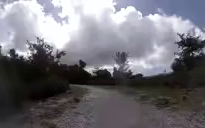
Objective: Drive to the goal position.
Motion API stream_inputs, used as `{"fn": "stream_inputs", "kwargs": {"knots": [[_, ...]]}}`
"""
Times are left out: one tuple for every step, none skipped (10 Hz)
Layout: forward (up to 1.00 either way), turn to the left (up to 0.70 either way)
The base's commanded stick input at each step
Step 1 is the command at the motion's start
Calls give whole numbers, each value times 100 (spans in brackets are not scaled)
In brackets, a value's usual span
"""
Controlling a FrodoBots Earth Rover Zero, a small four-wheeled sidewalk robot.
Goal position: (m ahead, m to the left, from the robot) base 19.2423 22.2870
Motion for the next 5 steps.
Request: {"fn": "stream_inputs", "kwargs": {"knots": [[70, 0], [70, 0], [70, 0], [70, 0], [70, 0]]}}
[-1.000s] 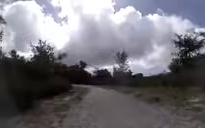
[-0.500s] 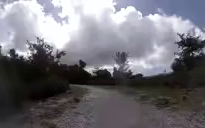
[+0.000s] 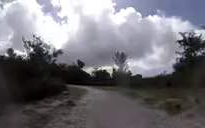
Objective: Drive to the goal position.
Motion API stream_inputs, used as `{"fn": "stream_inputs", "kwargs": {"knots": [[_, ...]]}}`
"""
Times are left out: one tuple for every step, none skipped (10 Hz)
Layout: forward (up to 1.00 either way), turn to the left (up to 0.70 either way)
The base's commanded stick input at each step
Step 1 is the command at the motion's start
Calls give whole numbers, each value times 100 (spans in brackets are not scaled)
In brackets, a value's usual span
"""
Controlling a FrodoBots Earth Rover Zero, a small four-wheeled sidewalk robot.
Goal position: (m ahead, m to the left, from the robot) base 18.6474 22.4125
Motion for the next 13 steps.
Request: {"fn": "stream_inputs", "kwargs": {"knots": [[70, 0], [70, 0], [70, 0], [70, 0], [70, 0], [70, 0], [70, 0], [70, 0], [70, 0], [70, 0], [70, 0], [70, 0], [70, 0]]}}
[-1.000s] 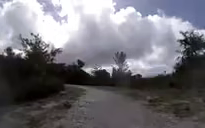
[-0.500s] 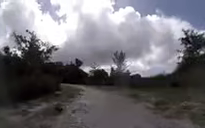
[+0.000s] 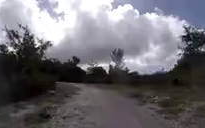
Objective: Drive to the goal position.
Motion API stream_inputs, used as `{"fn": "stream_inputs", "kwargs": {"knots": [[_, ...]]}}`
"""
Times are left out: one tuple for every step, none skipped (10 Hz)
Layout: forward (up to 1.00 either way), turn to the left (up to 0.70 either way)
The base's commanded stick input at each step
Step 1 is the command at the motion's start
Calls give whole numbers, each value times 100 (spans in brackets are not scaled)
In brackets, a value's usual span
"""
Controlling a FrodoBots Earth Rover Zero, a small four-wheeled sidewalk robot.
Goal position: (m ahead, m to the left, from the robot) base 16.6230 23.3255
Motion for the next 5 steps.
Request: {"fn": "stream_inputs", "kwargs": {"knots": [[70, 0], [70, 0], [70, 0], [70, 0], [70, 0]]}}
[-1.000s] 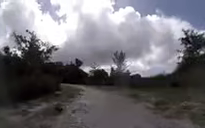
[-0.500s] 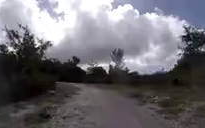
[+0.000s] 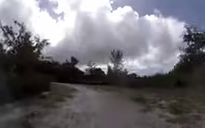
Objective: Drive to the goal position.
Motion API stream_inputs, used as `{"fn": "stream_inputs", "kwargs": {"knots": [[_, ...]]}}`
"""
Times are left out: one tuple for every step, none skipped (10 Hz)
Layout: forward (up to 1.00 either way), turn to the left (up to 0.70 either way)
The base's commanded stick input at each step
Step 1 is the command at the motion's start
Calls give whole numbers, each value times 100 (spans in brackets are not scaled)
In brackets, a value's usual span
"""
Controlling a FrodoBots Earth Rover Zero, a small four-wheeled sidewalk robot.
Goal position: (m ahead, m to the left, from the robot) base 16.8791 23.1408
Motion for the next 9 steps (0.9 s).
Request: {"fn": "stream_inputs", "kwargs": {"knots": [[70, 0], [70, 0], [70, 0], [70, 0], [70, 0], [70, 0], [70, 5], [70, 28], [70, 35]]}}
